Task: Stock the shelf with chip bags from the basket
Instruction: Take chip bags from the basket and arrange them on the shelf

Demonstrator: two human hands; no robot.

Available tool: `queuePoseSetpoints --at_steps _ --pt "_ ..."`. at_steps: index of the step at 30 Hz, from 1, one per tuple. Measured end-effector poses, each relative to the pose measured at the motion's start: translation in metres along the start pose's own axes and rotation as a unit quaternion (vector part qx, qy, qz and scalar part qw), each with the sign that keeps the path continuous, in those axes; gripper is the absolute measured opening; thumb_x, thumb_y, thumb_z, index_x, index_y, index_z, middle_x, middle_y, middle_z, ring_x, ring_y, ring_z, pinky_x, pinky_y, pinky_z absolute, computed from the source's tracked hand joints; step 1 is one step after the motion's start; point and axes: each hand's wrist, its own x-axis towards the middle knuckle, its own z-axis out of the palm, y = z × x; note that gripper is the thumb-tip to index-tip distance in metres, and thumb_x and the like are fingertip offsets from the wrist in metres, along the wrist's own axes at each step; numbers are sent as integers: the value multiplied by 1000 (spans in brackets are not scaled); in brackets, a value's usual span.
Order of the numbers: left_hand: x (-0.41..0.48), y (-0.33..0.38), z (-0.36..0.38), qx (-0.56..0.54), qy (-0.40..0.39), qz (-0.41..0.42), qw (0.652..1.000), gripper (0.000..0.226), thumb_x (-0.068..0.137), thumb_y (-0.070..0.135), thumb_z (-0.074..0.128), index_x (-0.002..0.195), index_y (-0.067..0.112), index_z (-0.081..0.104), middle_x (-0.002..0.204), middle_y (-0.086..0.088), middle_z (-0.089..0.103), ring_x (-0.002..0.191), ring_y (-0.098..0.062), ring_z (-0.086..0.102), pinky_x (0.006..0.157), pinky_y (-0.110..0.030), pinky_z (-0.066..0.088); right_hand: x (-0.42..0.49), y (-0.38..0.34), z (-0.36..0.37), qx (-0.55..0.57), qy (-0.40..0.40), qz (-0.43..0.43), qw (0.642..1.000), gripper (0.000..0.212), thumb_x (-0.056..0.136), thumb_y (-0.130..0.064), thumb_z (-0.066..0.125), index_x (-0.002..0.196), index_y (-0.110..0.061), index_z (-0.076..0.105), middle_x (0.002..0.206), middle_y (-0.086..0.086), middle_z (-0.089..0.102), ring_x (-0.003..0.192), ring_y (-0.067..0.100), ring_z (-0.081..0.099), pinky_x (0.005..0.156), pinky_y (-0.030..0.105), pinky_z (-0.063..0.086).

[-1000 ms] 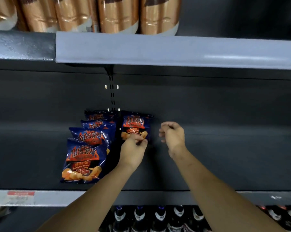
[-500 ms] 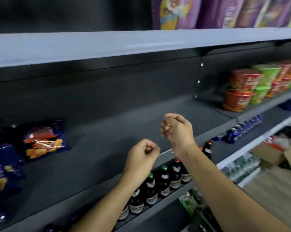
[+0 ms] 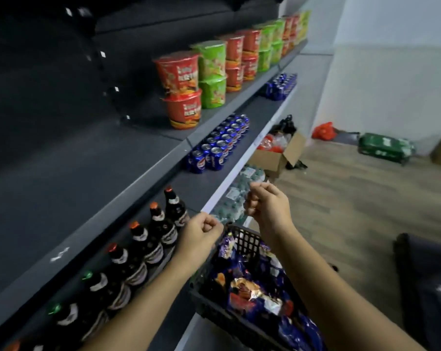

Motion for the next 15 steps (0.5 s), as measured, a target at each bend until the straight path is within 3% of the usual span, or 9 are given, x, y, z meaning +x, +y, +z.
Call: queuePoseSetpoints --at_steps 5,10,15 --pt "25 -9 74 29 -75 -52 995 16 93 15 65 78 14 61 59 -1 54 55 -18 53 60 -31 42 36 11 -79 -18 76 27 997 17 99 -4 56 84 -11 56 63 8 52 51 18 44 45 24 34" --pt "45 -36 128 67 -124 -92 986 9 94 17 64 85 14 64 65 -1 58 62 -18 57 62 -30 45 56 38 -133 2 136 68 988 15 99 -2 54 86 -9 56 63 8 55 43 13 50 40 21 35" --pt "71 -76 165 94 -169 -137 972 9 93 16 64 84 13 64 65 -2 60 58 -17 59 55 -28 45 74 84 -173 -2 197 123 973 13 101 -4 53 89 -9 57 65 8 57 49 16 50 41 21 39"
